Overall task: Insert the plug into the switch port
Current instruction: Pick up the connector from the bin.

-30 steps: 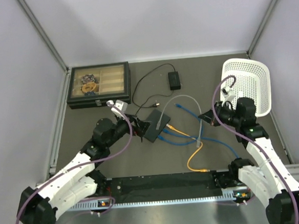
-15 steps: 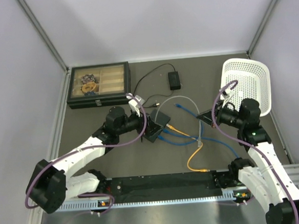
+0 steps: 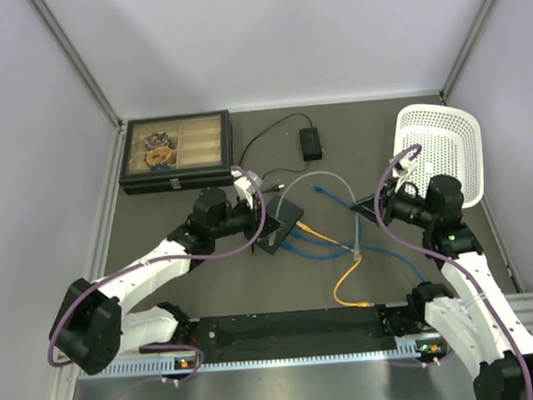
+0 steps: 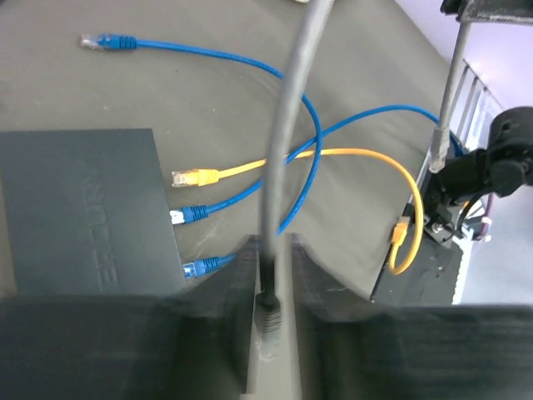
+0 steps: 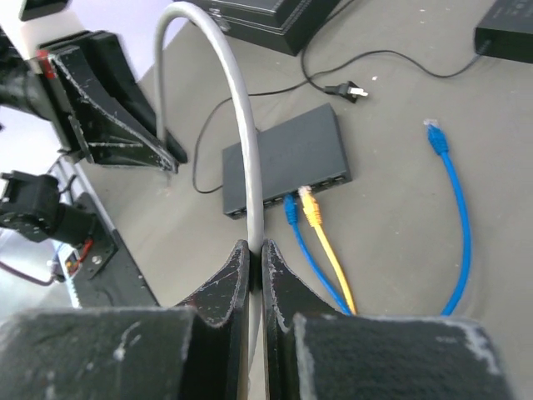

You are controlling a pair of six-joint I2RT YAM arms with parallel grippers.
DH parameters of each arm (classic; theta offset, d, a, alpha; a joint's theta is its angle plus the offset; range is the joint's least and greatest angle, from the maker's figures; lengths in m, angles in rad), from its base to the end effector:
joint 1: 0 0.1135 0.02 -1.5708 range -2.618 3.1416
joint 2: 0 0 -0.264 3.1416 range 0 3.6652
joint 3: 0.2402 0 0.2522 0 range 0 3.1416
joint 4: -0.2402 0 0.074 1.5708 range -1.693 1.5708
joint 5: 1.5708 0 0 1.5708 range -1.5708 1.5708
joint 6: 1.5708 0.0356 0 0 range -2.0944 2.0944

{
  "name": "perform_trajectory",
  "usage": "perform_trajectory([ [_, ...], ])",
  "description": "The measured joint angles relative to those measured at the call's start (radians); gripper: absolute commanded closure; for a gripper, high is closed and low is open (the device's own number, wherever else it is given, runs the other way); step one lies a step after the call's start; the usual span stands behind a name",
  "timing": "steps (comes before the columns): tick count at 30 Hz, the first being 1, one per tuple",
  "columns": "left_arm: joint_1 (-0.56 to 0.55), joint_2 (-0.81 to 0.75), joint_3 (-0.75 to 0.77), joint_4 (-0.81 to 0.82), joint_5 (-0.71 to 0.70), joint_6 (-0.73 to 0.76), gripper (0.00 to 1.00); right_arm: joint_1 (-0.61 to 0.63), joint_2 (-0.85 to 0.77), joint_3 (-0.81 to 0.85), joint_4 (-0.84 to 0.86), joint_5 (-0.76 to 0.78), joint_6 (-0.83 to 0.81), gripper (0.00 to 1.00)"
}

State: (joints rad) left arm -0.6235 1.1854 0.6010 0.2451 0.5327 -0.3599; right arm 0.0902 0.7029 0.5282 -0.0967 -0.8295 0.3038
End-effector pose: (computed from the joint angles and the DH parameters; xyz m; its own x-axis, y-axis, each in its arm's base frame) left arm 0.1980 -0.1647 0.2382 -0.5670 0.0341 -0.8230 0.7395 0.4613 -0.4903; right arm 0.1617 0.0410 0.2744 -0.4847 0.1590 -0.8601 -0.6535 0.5879 0.4769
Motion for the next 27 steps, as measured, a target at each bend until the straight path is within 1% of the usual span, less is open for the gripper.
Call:
perform_trajectory([
  [1, 0.000, -0.001, 0.003, -0.009, -0.003, 0.002, 0.94, 0.000, 0.005, 0.000, 0.000, 0.006, -0.008, 1.00],
  [2, 0.000, -0.002, 0.005, -0.020, -0.006, 0.008, 1.00, 0.000, 0.010, 0.000, -0.001, 0.013, -0.015, 0.98],
  [5, -0.002, -0.013, 0.016, -0.056, -0.031, 0.027, 1.00, 0.000, 0.026, 0.004, -0.006, 0.037, -0.033, 0.86],
  [6, -0.004, -0.018, 0.024, -0.074, -0.044, 0.035, 1.00, 0.000, 0.032, 0.008, -0.010, 0.045, -0.038, 0.75],
  [7, -0.009, -0.024, 0.034, -0.092, -0.062, 0.048, 1.00, 0.001, 0.038, 0.016, -0.019, 0.050, -0.042, 0.70],
  [8, -0.019, -0.028, 0.047, -0.111, -0.086, 0.060, 1.00, 0.001, 0.047, 0.029, -0.029, 0.055, -0.046, 0.61],
  [10, -0.048, -0.031, 0.081, -0.146, -0.138, 0.094, 1.00, 0.001, 0.065, 0.064, -0.048, 0.067, -0.060, 0.52],
  [11, -0.069, -0.031, 0.098, -0.159, -0.168, 0.111, 1.00, 0.001, 0.071, 0.087, -0.060, 0.072, -0.068, 0.46],
  [13, -0.126, -0.029, 0.132, -0.187, -0.231, 0.156, 1.00, 0.001, 0.076, 0.139, -0.085, 0.080, -0.082, 0.41],
  [14, -0.151, -0.029, 0.144, -0.193, -0.253, 0.174, 1.00, 0.001, 0.076, 0.163, -0.102, 0.082, -0.090, 0.36],
  [17, -0.238, -0.014, 0.174, -0.206, -0.341, 0.243, 1.00, 0.001, 0.071, 0.258, -0.159, 0.086, -0.113, 0.30],
  [20, -0.303, 0.000, 0.184, -0.224, -0.404, 0.325, 1.00, 0.001, 0.058, 0.340, -0.188, 0.074, -0.131, 0.27],
  [23, -0.349, 0.011, 0.189, -0.240, -0.444, 0.406, 1.00, 0.001, 0.060, 0.406, -0.201, 0.028, -0.141, 0.25],
  [27, -0.419, 0.037, 0.204, -0.253, -0.505, 0.509, 1.00, 0.038, 0.093, 0.435, -0.225, -0.038, -0.151, 0.25],
])
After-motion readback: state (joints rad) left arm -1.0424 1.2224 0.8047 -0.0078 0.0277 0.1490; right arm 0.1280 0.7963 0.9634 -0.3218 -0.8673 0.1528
